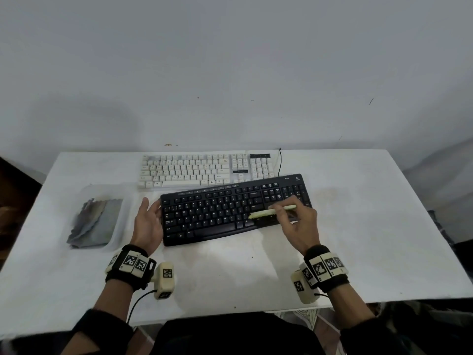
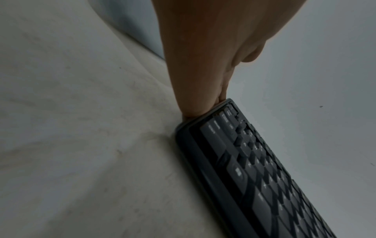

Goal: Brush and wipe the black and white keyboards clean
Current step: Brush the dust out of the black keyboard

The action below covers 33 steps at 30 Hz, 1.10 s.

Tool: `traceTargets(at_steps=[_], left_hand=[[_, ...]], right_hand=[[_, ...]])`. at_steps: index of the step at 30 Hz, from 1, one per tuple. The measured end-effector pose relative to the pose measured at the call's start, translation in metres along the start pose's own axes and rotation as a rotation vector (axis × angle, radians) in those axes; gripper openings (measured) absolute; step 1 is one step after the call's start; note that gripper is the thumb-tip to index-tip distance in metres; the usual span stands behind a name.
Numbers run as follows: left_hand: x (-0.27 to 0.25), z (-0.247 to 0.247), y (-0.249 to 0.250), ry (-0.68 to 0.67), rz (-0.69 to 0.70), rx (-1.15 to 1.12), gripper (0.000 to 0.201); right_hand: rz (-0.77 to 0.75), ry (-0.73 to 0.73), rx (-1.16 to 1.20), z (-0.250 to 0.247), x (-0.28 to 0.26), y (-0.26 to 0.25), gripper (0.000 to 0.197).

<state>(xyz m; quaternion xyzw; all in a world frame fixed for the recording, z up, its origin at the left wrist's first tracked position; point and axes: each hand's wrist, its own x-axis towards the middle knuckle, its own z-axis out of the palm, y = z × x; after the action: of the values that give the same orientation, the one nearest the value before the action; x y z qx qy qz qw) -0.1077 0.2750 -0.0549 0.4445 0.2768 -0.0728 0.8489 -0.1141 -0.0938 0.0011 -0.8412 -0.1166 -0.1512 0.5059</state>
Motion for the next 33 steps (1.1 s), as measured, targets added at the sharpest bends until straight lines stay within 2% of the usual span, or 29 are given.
traceTargets(at_steps=[3,11,15,21,27,33], left_hand=[[0.001,-0.001,-0.001,-0.005,0.002,0.003,0.065],[0.001,-0.002,-0.001,0.000,0.004,0.001,0.064],[0.002,-0.003,-0.002,0.000,0.000,0.020,0.062],[0.002,-0.002,-0.001,-0.005,0.008,0.040,0.057],[-0.001,-0.001,-0.001,-0.006,0.011,0.036,0.062],[0.001,-0.002,-0.002,-0.013,0.009,0.024,0.062]], right_hand=[[0.001,-0.052,-0.043,0.001,-0.003,0.005,0.008],[0.144,0.144,-0.052,-0.035,0.004,0.021,0.014],[0.109,0.165,0.003,-0.024,0.006,0.010,0.014],[0.051,0.047,-0.040,-0.010,0.000,0.015,0.011],[0.106,0.152,-0.110,-0.039,0.006,0.029,0.017],[0.073,0.175,-0.036,-0.024,0.007,0.012,0.016]])
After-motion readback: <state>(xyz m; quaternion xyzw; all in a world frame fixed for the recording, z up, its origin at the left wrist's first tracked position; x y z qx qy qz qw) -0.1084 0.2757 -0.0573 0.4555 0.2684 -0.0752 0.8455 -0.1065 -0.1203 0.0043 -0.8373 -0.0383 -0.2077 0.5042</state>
